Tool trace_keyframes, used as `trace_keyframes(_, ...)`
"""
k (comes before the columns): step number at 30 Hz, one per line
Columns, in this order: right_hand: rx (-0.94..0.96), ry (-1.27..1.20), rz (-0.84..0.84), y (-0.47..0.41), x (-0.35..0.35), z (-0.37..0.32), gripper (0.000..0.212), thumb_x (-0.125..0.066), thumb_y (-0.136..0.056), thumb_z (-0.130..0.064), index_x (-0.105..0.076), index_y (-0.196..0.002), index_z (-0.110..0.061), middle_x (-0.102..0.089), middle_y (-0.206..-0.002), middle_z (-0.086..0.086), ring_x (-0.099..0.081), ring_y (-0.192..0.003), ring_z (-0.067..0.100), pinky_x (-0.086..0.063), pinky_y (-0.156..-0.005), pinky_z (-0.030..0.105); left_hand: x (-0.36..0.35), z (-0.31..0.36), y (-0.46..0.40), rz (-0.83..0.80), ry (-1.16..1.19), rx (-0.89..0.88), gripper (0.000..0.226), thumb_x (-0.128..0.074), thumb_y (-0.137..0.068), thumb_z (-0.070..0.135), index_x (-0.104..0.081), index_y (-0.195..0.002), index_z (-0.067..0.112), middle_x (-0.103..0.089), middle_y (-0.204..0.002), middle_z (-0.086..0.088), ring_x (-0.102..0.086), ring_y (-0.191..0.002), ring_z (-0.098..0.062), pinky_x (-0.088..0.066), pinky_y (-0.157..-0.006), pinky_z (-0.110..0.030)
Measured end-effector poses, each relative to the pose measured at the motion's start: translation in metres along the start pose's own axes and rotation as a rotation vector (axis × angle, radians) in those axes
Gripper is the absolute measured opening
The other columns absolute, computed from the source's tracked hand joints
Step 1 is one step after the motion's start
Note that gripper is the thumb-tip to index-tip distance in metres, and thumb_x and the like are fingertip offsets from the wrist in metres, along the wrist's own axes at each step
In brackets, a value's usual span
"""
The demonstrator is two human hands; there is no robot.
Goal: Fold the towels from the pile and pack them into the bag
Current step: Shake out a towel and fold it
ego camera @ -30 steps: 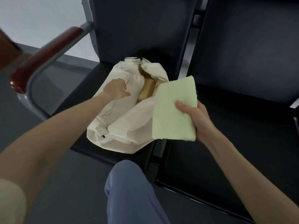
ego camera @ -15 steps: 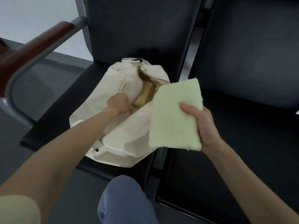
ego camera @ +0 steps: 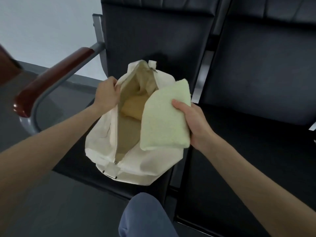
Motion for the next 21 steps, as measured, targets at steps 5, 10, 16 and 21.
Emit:
trace_keyframes(5,-0.062,0.027,0.051,-0.024,-0.049,0.002,0.035,-0.062,-0.090,-0.023,-0.055,-0.124,-0.015,-0.066,-0.111,0.001,-0.063,-0.097,0.020,-0.053,-0.077,0.034,0.027,-0.004,-0.007,0.036,0.015,-0.070,0.027,-0.052,-0.099,0.023,-0.065,-0.098,0.000,-0.066,-0.098,-0.015,-0.050,-0.081,-0.017,-0.035,-0.073,-0.028)
trace_keyframes(10,-0.178,0.138,0.089,-0.058,-0.102,0.013,0.031,-0.050,-0.096,-0.010,-0.045,-0.127,-0.009,-0.055,-0.114,0.003,-0.051,-0.098,0.022,-0.043,-0.086,0.032,0.033,-0.025,-0.010,0.060,0.016,-0.069,0.027,-0.055,-0.097,0.024,-0.068,-0.095,0.001,-0.068,-0.094,-0.014,-0.055,-0.082,-0.021,-0.037,-0.073,-0.028)
trace_keyframes(16,-0.247,0.029,0.161,-0.098,-0.152,0.034,0.042,-0.036,-0.101,-0.012,-0.036,-0.141,-0.001,-0.045,-0.142,0.014,-0.047,-0.126,0.028,-0.041,-0.090,0.026,0.037,-0.038,-0.011,0.154,0.055,-0.046,0.026,-0.058,-0.095,0.025,-0.070,-0.092,0.002,-0.069,-0.087,-0.013,-0.060,-0.084,-0.027,-0.041,-0.075,-0.031)
trace_keyframes(21,-0.110,-0.247,0.479,-0.138,-0.165,0.046,0.050,-0.048,-0.094,-0.012,-0.030,-0.140,-0.008,-0.052,-0.132,0.013,-0.055,-0.113,0.033,-0.045,-0.098,0.040,0.041,-0.039,-0.015,0.173,0.118,-0.035,0.023,-0.061,-0.093,0.024,-0.072,-0.089,0.004,-0.069,-0.083,-0.007,-0.059,-0.080,-0.020,-0.042,-0.074,-0.026)
Point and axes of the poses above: each hand's wrist, its own y-axis away from the middle knuckle, its own x-axis out of the back of the hand, z = x × y, the point moved 2 cm from there along -y, towards the middle knuckle
